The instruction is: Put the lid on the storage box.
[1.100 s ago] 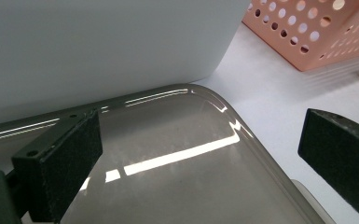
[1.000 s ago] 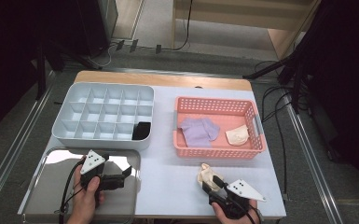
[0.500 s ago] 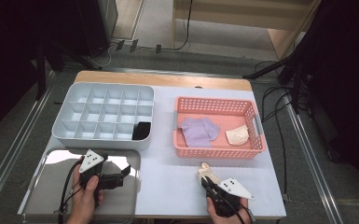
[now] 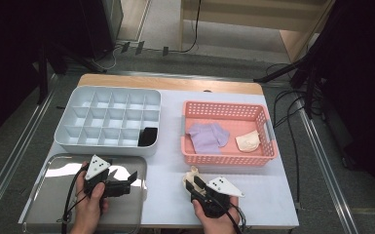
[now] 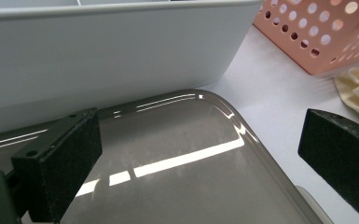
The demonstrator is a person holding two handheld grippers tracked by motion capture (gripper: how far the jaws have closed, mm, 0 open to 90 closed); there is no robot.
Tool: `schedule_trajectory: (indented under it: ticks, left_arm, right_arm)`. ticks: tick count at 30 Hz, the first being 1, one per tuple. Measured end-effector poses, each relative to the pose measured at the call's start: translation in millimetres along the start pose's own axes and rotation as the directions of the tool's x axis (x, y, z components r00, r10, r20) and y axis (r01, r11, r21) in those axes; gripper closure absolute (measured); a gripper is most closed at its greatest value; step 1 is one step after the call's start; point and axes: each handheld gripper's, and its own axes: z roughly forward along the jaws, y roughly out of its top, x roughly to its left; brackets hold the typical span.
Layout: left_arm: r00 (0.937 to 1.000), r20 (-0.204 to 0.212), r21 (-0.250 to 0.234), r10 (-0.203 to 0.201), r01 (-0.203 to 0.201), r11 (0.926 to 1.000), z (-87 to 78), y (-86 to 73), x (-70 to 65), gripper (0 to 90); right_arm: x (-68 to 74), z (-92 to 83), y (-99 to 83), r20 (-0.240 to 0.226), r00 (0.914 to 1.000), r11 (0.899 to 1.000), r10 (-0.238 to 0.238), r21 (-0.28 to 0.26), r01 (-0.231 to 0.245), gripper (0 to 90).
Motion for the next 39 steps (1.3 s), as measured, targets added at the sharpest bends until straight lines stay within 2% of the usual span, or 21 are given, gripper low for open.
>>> schedule_trajectory:
  ticks: [4,5,8,10,12,14,15,17,19,21,23,26,28,30,32,34,35,36,39]
  left_arm:
    - [0.9995,-0.014,-0.005,0.029,-0.029,0.9996,-1.1,3.1,-4.4,0.1]
    - [0.9995,-0.008,-0.01,0.03,-0.03,0.9995,-1.6,5.0,-6.8,0.1]
    - [0.9995,-0.001,-0.006,0.032,-0.032,0.9995,0.2,6.3,-10.9,0.1]
    - [0.9995,0.005,0.004,0.032,-0.032,0.9995,2.7,6.3,-14.4,0.1]
    - [0.9995,0.01,0.009,0.028,-0.028,0.9996,4.8,6.4,-16.8,0.1]
    - [0.9995,0.017,0.013,0.025,-0.026,0.9996,5.1,6.9,-17.3,0.1]
    - [0.9996,0.018,0.014,0.021,-0.021,0.9997,5.1,7.4,-17.4,0.1]
    - [0.9998,0.017,0.01,0.008,-0.008,0.9999,4.5,7.7,-15.2,0.1]
    - [0.9999,0.011,0.008,0.005,-0.005,1.0,4.4,6.7,-12.0,0.1]
    - [1.0,0.007,0.01,0.002,-0.002,0.9999,4.7,5.2,-9.2,0.1]
    - [1.0,0.003,0.014,0.002,-0.002,0.9999,4.6,3.5,-5.9,0.1]
    - [1.0,0.008,0.012,0.003,-0.003,0.9999,3.7,2.1,-4.8,0.1]
    - [0.9998,0.01,0.015,0.017,-0.017,0.9997,4.1,1.3,-5.4,0.1]
    - [0.9997,0.009,0.018,0.022,-0.022,0.9996,5.9,0.2,-4.8,0.1]
    - [0.9998,0.011,0.026,0.019,-0.02,0.9995,8.1,-1.4,-2.4,0.1]
    - [0.9998,0.013,0.026,0.013,-0.013,0.9996,8.8,-2.7,-1.5,0.1]
    - [0.9998,0.013,0.026,0.013,-0.013,0.9996,8.8,-2.7,-1.5,0.1]
    - [0.9999,0.016,0.021,0.003,-0.004,0.9998,10.0,-5.0,-0.8,0.1]
    - [0.9998,0.017,0.029,0.01,-0.011,0.9995,11.3,-6.5,-2.3,0.1]
  right_arm:
    - [-10.1,-11.2,2.7,-0.003,0.9998,1.0,-0.02,-0.012,0.02,61.2]
    - [-21.5,-19.2,4.4,0.011,0.9994,0.999,-0.033,-0.013,0.033,61.9]
    - [-36.4,-26.0,7.2,0.04,0.9985,0.999,-0.038,-0.003,0.038,63.8]
    - [-44.1,-25.7,7.0,0.061,0.9974,0.999,-0.039,0.018,0.038,63.5]
    - [-51.0,-20.6,3.6,0.061,0.9977,0.998,-0.029,0.065,0.025,62.8]
    - [-53.0,-18.7,1.8,0.058,0.998,0.997,-0.025,0.071,0.021,62.9]
    - [-56.3,-13.1,-4.1,0.03,0.9996,0.996,-0.001,0.089,-0.002,66.0]
    - [-54.7,-10.0,-7.0,0.007,1.0,0.995,0.005,0.101,-0.006,71.2]
    - [-50.1,-7.3,-9.1,0.021,0.9993,0.991,-0.03,0.128,0.027,78.1]
    - [-46.3,-8.9,-9.4,0.038,0.9989,0.991,-0.029,0.131,0.024,85.8]
    - [-43.6,-11.8,-10.6,0.05,0.9986,0.991,-0.019,0.131,0.012,87.8]
    - [-39.0,-15.9,-14.7,0.022,0.9996,0.991,-0.016,0.134,0.013,87.4]
    - [-37.7,-21.5,-14.3,-0.002,0.9999,0.994,-0.014,0.113,0.014,82.3]
    - [-38.8,-27.9,-10.5,0.009,0.9999,0.997,-0.01,0.075,0.009,78.6]
    - [-44.7,-36.8,-1.8,0.044,0.999,1.0,-0.006,0.006,0.006,74.5]
    - [-52.4,-43.7,7.0,0.083,0.9965,0.999,0.007,-0.051,-0.003,71.8]
    - [-52.4,-43.7,7.0,0.083,0.9965,0.999,0.007,-0.051,-0.003,71.8]
    - [-59.9,-49.2,15.9,0.131,0.9913,0.996,0.017,-0.09,-0.005,68.1]
    - [-67.7,-51.1,25.2,0.144,0.9893,0.994,0.02,-0.109,-0.004,65.5]
